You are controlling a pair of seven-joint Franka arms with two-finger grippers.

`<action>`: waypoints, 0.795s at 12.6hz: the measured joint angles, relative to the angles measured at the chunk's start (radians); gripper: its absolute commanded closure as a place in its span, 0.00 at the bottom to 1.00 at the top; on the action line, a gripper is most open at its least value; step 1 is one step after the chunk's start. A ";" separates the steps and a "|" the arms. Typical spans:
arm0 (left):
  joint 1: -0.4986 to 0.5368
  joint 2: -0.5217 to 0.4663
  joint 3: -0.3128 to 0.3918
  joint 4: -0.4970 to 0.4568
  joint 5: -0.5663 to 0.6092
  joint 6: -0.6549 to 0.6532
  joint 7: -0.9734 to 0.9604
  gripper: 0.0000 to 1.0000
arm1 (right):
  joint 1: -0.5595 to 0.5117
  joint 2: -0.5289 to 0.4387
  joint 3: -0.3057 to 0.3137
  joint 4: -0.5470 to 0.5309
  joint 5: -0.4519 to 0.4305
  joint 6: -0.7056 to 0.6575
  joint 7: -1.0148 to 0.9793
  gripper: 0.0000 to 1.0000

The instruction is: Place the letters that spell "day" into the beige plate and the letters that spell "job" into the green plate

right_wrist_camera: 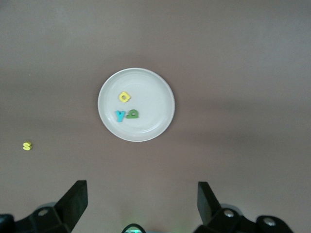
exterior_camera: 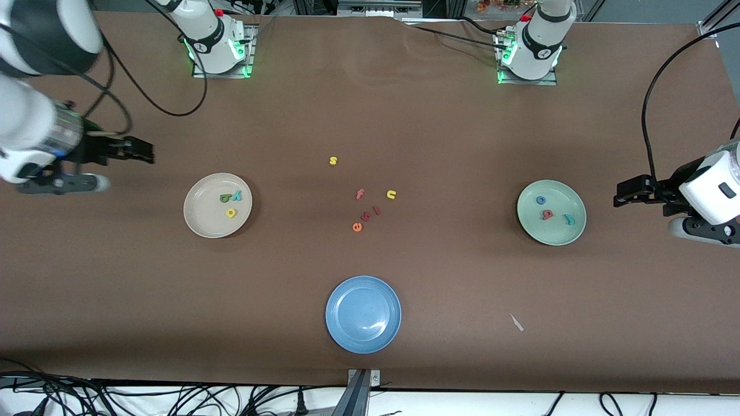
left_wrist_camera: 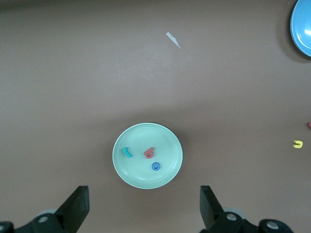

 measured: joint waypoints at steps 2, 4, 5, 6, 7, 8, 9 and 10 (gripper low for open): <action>0.000 0.000 0.000 0.000 0.000 0.000 0.000 0.00 | 0.000 -0.015 -0.029 0.005 0.001 -0.006 -0.042 0.00; 0.000 0.000 0.000 0.000 0.000 0.000 0.000 0.00 | 0.005 -0.008 -0.028 -0.008 0.001 -0.005 -0.040 0.00; 0.000 0.000 0.000 0.000 0.000 0.000 0.000 0.00 | 0.007 0.002 -0.028 -0.014 0.001 -0.002 -0.034 0.00; 0.000 0.000 0.000 0.000 0.000 0.000 0.000 0.00 | 0.009 0.012 -0.027 -0.014 0.001 -0.001 -0.029 0.00; 0.000 0.000 0.000 0.000 0.000 0.000 0.000 0.00 | 0.010 0.017 -0.024 -0.014 0.001 0.001 -0.026 0.00; 0.000 0.000 0.000 0.000 0.000 0.000 0.000 0.00 | 0.010 0.018 -0.023 -0.011 0.001 0.003 -0.025 0.00; 0.000 0.000 -0.001 0.000 0.000 0.000 0.000 0.00 | 0.010 0.018 -0.023 -0.007 0.001 0.006 -0.025 0.00; 0.000 0.000 -0.001 0.000 0.000 0.000 0.000 0.00 | 0.010 0.020 -0.023 0.000 0.001 0.010 -0.025 0.00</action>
